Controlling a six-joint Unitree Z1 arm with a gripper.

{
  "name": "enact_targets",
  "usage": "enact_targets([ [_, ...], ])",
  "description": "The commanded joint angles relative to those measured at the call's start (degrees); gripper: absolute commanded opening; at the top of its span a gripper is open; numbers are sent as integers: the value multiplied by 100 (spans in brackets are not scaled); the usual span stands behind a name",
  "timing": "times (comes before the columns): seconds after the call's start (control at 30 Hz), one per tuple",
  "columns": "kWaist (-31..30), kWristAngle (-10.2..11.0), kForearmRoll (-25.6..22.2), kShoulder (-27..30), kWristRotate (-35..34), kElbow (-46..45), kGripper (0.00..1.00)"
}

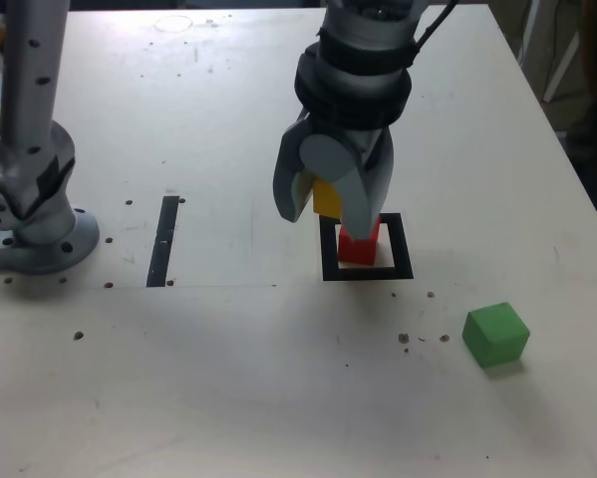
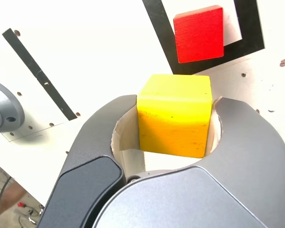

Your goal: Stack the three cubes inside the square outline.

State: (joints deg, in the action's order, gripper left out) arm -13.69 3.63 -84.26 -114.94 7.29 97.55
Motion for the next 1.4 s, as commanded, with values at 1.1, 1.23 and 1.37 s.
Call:
enact_targets([
  [1.1, 518, -116, 517, -504, 462, -86, 35],
  [1.23, 519, -116, 534, -520, 476, -74, 35],
  [1.37, 523, -114, 557, -516, 494, -102, 51],
])
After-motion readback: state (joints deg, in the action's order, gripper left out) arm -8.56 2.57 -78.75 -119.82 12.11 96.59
